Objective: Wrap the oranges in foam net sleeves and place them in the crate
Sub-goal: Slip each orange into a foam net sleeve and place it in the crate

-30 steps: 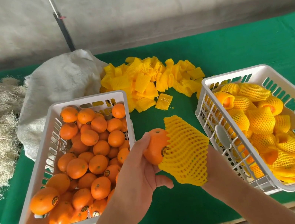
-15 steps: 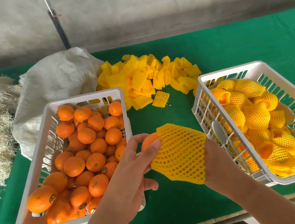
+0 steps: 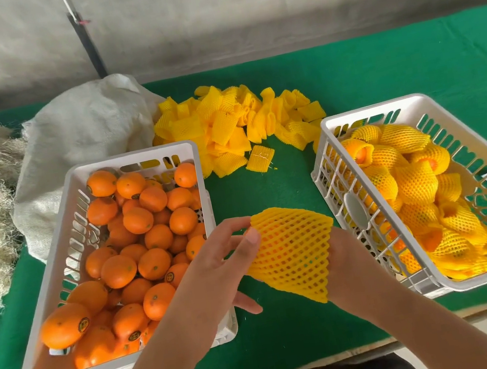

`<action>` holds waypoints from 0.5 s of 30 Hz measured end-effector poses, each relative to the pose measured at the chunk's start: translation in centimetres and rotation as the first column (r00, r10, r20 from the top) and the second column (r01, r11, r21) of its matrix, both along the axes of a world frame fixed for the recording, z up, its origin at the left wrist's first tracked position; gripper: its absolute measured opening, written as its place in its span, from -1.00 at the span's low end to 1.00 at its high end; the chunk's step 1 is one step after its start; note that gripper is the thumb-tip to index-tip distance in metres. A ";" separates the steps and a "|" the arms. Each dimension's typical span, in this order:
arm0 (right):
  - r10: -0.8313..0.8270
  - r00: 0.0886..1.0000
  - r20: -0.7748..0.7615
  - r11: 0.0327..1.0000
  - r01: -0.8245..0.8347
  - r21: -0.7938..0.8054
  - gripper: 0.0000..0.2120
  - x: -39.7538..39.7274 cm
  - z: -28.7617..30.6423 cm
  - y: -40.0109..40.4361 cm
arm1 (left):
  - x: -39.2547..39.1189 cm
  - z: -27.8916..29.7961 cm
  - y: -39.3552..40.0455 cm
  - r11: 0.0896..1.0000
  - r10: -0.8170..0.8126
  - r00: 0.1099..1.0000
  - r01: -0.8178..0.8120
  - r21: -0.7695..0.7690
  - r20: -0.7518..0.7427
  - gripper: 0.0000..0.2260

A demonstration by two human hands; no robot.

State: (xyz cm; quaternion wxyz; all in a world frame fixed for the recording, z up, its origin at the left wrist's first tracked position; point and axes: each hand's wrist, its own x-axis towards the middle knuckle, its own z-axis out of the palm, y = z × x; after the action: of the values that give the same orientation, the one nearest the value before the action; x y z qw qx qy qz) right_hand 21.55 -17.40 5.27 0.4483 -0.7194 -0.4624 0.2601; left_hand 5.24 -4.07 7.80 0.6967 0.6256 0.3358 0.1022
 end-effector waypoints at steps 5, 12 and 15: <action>-0.007 0.997 0.072 1.000 0.009 -0.022 -0.71 -0.7 0.2 0.1 | 0.5 -0.6 -0.6 0.991 0.057 0.996 -0.049 0.122 -0.064 -0.61; 0.050 0.995 0.091 0.999 -0.051 0.005 -0.71 -2.0 1.1 0.7 | 1.5 -1.4 -0.3 0.924 0.211 0.945 -0.109 0.365 -0.250 -0.50; 0.077 0.992 0.097 0.997 -0.079 0.017 -0.62 -2.3 0.9 1.0 | 1.4 -1.4 0.2 0.889 0.232 0.923 -0.074 0.451 -0.307 -0.38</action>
State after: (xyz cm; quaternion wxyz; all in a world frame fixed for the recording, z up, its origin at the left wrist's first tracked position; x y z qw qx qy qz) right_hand 19.28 -16.43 6.15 0.4225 -0.7079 -0.5137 0.2377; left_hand 6.65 -3.85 6.36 0.4590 0.7431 0.4730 0.1156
